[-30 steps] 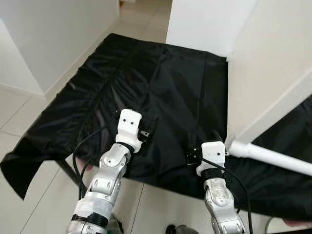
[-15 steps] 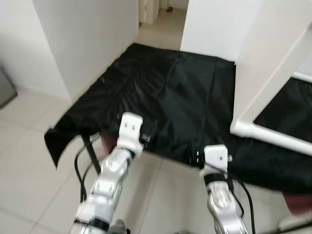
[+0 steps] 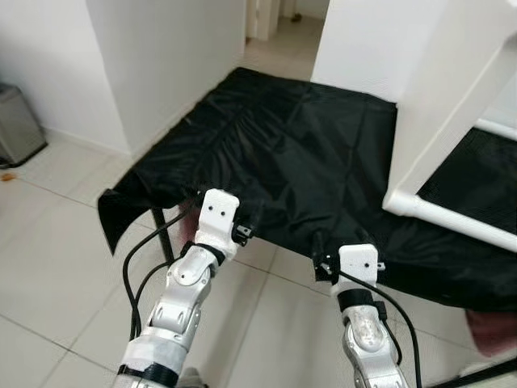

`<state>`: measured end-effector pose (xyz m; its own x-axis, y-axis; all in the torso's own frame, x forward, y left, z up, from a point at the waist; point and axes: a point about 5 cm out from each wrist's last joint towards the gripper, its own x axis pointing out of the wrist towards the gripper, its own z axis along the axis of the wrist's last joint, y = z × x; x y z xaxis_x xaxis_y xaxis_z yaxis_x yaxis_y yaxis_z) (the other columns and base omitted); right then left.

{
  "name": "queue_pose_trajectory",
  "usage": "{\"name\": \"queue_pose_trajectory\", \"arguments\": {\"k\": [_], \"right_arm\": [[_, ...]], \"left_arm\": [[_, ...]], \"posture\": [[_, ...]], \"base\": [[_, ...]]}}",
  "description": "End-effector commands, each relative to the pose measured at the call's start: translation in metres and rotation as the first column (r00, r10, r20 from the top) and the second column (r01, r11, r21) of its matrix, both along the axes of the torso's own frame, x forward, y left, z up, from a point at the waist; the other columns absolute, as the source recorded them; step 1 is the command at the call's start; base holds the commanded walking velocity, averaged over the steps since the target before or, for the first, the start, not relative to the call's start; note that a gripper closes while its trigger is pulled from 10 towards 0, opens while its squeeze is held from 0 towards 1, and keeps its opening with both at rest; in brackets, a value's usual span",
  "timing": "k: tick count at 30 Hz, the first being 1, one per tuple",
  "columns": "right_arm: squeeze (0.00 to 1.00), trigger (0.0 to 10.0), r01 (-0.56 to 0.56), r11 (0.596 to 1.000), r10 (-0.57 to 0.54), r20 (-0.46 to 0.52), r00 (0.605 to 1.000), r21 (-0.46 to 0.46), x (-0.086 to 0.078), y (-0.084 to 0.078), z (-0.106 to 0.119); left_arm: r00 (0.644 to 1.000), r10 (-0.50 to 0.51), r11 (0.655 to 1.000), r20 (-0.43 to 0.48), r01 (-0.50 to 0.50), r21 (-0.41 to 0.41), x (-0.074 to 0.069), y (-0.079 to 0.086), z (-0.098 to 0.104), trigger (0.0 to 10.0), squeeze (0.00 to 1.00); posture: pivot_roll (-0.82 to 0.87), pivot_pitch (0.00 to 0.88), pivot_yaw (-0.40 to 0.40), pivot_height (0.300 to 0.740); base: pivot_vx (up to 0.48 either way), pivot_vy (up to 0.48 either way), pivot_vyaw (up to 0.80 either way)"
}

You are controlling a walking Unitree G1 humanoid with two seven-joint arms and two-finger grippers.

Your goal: Building children table

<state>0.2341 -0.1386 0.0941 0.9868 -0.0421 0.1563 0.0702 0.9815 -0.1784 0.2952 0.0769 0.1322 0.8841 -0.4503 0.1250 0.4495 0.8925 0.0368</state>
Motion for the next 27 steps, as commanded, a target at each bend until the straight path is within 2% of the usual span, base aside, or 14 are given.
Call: {"name": "queue_pose_trajectory", "arguments": {"k": [1,11,12,13,14,15,16,17,19,20,22,23,25,27], "right_arm": [[0.0,10.0,0.008,1.0,-0.008,0.008,1.0,-0.004,-0.002,-0.004,0.0],[0.0,10.0,-0.015,1.0,0.016,0.015,1.0,-0.026,-0.018,-0.01,-0.002],[0.0,10.0,-0.037,0.999,0.038,0.018,0.999,-0.029,-0.023,-0.01,-0.002],[0.0,10.0,-0.037,0.999,0.038,0.018,0.999,-0.029,-0.023,-0.01,-0.002],[0.0,10.0,-0.082,0.996,0.083,0.02,0.996,-0.047,-0.03,-0.01,-0.003],[0.0,10.0,-0.082,0.996,0.083,0.02,0.996,-0.047,-0.03,-0.01,-0.003],[0.0,10.0,-0.115,0.991,0.117,0.019,0.993,-0.064,-0.035,-0.009,-0.003],[0.0,10.0,-0.115,0.991,0.117,0.019,0.993,-0.064,-0.035,-0.009,-0.003],[0.0,10.0,-0.195,0.977,0.194,-0.022,0.981,-0.085,-0.044,-0.01,-0.01],[0.0,10.0,-0.195,0.977,0.194,-0.022,0.981,-0.085,-0.044,-0.01,-0.01],[0.0,10.0,-0.233,0.967,0.228,-0.061,0.972,-0.098,-0.048,-0.013,-0.017],[0.0,10.0,-0.233,0.967,0.228,-0.061,0.972,-0.098,-0.048,-0.013,-0.017],[0.0,10.0,-0.239,0.965,0.227,-0.112,0.967,-0.108,-0.049,-0.021,-0.029],[0.0,10.0,-0.237,0.965,0.223,-0.128,0.966,-0.108,-0.049,-0.023,-0.032]], "left_arm": [[1.0,-0.019,1.0,0.019,0.019,0.019,0.001,-0.001,0.001,10.0,0.0],[0.993,-0.097,0.994,0.067,0.094,0.049,-0.006,-0.003,0.001,10.0,0.0],[0.987,-0.139,0.989,0.081,0.135,0.052,-0.01,-0.005,0.002,10.0,0.0],[0.987,-0.139,0.989,0.081,0.135,0.052,-0.01,-0.005,0.002,10.0,0.0],[0.974,-0.207,0.978,0.095,0.203,0.049,-0.016,-0.006,0.002,10.0,0.0],[0.974,-0.207,0.978,0.095,0.203,0.049,-0.016,-0.006,0.002,10.0,0.0],[0.959,-0.264,0.964,0.105,0.26,0.049,-0.021,-0.007,0.002,10.0,0.0],[0.959,-0.264,0.964,0.105,0.26,0.049,-0.021,-0.007,0.002,10.0,0.0],[0.91,-0.399,0.917,0.115,0.393,0.069,-0.034,-0.008,0.0,10.0,0.0],[0.91,-0.399,0.917,0.115,0.393,0.069,-0.034,-0.008,0.0,10.0,0.0],[0.874,-0.475,0.879,0.103,0.466,0.099,-0.041,-0.006,-0.004,10.0,0.0],[0.874,-0.475,0.879,0.103,0.466,0.099,-0.041,-0.006,-0.004,10.0,0.0],[0.861,-0.505,0.855,0.064,0.488,0.177,-0.043,-0.002,-0.018,10.0,0.0],[0.861,-0.506,0.849,0.051,0.487,0.202,-0.043,-0.001,-0.023,10.0,0.0]], "posture": [[0.08,0.02,-0.053,0.74],[0.07,0.025,-0.046,0.74],[0.06,0.024,-0.046,0.74],[0.06,0.024,-0.046,0.74],[0.06,0.024,-0.044,0.74],[0.06,0.024,-0.044,0.74],[0.06,0.023,-0.042,0.74],[0.06,0.023,-0.042,0.74],[0.05,0.023,-0.037,0.74],[0.05,0.023,-0.037,0.74],[0.05,0.023,-0.034,0.74],[0.05,0.023,-0.034,0.74],[0.05,0.022,-0.034,0.74],[0.05,0.022,-0.034,0.74]], "base": [[0.0,0.0,0.0],[0.0,0.0,0.0],[0.0,0.0,0.0],[0.0,0.0,0.0],[0.0,0.0,0.0],[0.0,0.0,0.0],[0.0,0.0,0.0],[0.0,0.0,0.0],[0.0,0.0,0.0],[0.0,0.0,0.0],[0.0,0.0,0.0],[0.0,0.0,0.0],[0.0,0.0,0.0],[0.0,0.0,0.0]]}}
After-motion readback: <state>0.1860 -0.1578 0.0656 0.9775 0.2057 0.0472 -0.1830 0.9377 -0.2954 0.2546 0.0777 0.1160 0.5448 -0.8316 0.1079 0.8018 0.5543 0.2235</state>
